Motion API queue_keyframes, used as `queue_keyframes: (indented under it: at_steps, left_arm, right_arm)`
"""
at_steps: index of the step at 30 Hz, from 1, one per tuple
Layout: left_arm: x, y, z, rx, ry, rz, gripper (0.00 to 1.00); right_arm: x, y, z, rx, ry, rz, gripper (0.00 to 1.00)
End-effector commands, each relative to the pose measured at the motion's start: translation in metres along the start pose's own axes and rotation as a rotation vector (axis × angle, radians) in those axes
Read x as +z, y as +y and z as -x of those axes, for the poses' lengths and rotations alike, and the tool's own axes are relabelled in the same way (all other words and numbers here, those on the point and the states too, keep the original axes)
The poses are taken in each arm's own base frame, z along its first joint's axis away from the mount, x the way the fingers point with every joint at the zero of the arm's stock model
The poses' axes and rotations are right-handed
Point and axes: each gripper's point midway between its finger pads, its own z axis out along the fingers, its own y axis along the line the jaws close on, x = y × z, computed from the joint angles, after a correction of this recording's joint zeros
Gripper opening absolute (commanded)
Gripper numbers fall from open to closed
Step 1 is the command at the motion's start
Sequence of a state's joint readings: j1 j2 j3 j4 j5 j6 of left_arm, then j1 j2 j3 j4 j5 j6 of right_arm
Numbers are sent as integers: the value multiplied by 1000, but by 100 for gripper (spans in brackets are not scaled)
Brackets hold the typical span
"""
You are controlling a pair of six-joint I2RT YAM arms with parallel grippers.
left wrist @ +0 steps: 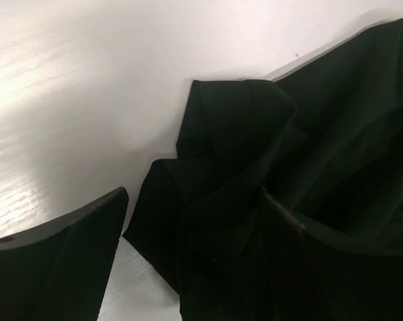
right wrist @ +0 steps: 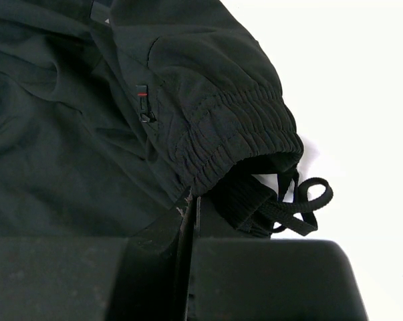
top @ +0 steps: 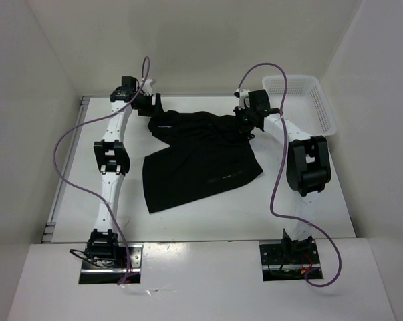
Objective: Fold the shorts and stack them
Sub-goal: Flatten the shorts out, then fold the shorts
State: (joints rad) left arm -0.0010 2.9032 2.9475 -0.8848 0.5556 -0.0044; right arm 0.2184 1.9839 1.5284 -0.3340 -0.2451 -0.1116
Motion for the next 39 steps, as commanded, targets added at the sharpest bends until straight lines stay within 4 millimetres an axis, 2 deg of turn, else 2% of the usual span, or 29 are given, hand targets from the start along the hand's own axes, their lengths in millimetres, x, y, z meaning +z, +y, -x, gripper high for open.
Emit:
queue_keyframes:
  at_steps: [1, 5, 9, 10, 13, 16, 17, 18, 20, 22, 23, 24, 25, 26, 27, 28, 29, 31, 32, 33, 34, 35, 37, 38, 39]
  left_arm:
    - [-9, -18, 11, 20, -26, -72, 82]
    - [-6, -20, 6, 9, -13, -96, 70]
    - [-7, -28, 6, 9, -16, -140, 52]
    - [-10, -32, 8, 9, -17, -152, 45]
    - [-11, -34, 8, 9, -18, -163, 35]
    - [-10, -34, 2, -8, 5, -165, 21]
    - [-13, -36, 5, -3, -2, -164, 18]
    - [-16, -38, 9, 3, -9, -164, 9]
    - [-21, -39, 15, 11, -19, -153, 2]
    - [-35, -45, 29, 34, -47, -135, 0]
    - [-48, -52, 42, 54, -74, -133, 0]
    - [-60, -53, 54, 73, -109, -124, 0]
    - [-73, -49, 63, 76, -133, -111, 0]
    - [-97, -54, 79, 98, -175, -99, 0]
    - [-109, -55, 85, 100, -190, -103, 0]
    - [-125, -48, 90, 94, -209, -84, 0]
    - [-148, -55, 102, 111, -241, -73, 0]
    - [-162, -51, 92, 63, -208, -61, 0]
    - [-180, -63, 99, 79, -226, -58, 0]
    - [-188, -62, 94, 58, -213, -53, 0]
    - [-183, -63, 78, 16, -163, -70, 0]
    - [-198, -69, 77, 9, -165, -64, 0]
    - [-202, -74, 66, -17, -135, -69, 0]
    - [-204, -78, 54, -43, -105, -73, 0]
    - [-204, -81, 47, -58, -88, -88, 0]
  right_arm:
    - [-20, 16, 15, -39, -40, 23, 0]
    - [-20, 16, 15, -39, -40, 23, 0]
    - [-22, 16, 14, -39, -40, 23, 0]
    - [-22, 16, 14, -39, -40, 23, 0]
    - [-22, 16, 14, -39, -40, 23, 0]
    - [-22, 15, 14, -39, -39, 14, 0]
    - [-22, 15, 14, -39, -39, 14, 0]
    - [-22, 13, 14, -39, -39, 5, 0]
    - [-22, 8, 16, -41, -46, -20, 0]
    - [-22, 4, 18, -42, -53, -45, 0]
    - [-23, 0, 23, -53, -63, -69, 0]
    - [-23, 0, 24, -53, -63, -70, 0]
    - [-28, -9, 34, -48, -87, -91, 0]
    - [-29, -9, 38, -50, -96, -92, 0]
    - [-35, -15, 42, -43, -108, -95, 0]
    - [-41, -17, 43, -51, -103, -93, 0]
    - [-41, -14, 40, -72, -92, -73, 0]
    - [-48, -10, 33, -80, -80, -61, 0]
    - [-47, -10, 29, -78, -71, -60, 0]
    - [-50, -9, 28, -79, -74, -61, 0]
    - [-49, -16, 25, -70, -72, -69, 0]
    - [-55, -19, 29, -67, -84, -78, 0]
    - [-57, -28, 30, -32, -97, -93, 0]
    - [-62, -33, 33, -27, -108, -103, 0]
    - [-62, -32, 34, -36, -109, -95, 0]
